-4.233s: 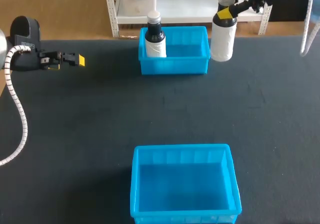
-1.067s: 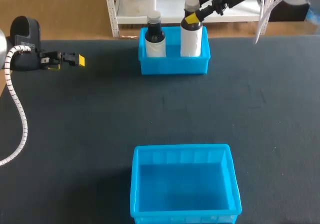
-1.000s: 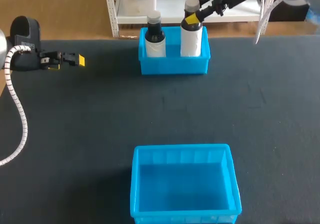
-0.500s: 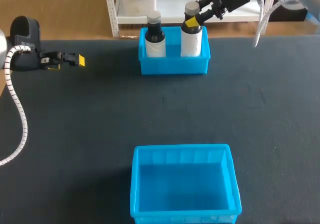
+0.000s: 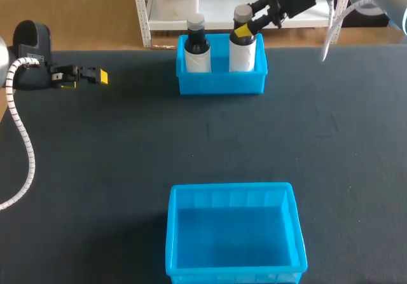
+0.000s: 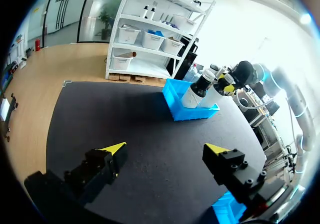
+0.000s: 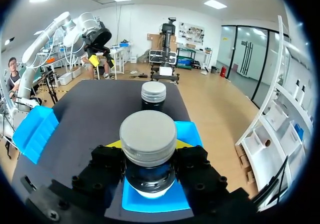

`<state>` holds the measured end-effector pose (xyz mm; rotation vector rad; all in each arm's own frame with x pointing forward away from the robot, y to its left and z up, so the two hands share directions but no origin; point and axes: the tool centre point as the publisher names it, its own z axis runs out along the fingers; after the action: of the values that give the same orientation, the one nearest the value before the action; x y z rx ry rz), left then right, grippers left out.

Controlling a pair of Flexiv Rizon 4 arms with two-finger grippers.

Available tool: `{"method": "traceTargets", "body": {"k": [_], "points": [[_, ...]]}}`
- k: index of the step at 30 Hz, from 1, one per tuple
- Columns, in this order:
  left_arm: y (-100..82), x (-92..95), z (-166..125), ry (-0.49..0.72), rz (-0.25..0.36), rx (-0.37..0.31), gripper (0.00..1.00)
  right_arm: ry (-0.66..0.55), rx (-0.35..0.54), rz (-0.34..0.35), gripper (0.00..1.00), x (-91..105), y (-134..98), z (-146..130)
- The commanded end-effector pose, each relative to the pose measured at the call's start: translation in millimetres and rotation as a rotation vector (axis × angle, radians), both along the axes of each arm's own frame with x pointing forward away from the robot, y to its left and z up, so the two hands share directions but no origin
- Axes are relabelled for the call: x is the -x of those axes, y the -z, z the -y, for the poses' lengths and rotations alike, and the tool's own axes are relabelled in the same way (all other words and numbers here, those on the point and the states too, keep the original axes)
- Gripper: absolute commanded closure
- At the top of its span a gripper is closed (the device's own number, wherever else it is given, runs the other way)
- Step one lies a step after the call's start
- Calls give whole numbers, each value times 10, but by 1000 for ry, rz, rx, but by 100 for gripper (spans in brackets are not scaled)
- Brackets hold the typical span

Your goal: Pick up the bottle, and place it in the far bin if it is heavy, or in the near bin if it is light.

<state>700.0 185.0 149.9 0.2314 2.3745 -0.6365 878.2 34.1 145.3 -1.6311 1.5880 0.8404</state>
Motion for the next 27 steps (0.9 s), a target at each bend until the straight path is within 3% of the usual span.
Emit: {"method": "traceTargets", "body": {"k": [1, 27], "points": [[0, 0, 0, 0, 0, 0, 0, -147, 0, -93, 100, -97, -3, -26], [0, 0, 0, 0, 0, 0, 0, -161, 24, -136, 100, -101, 92, -71]]}}
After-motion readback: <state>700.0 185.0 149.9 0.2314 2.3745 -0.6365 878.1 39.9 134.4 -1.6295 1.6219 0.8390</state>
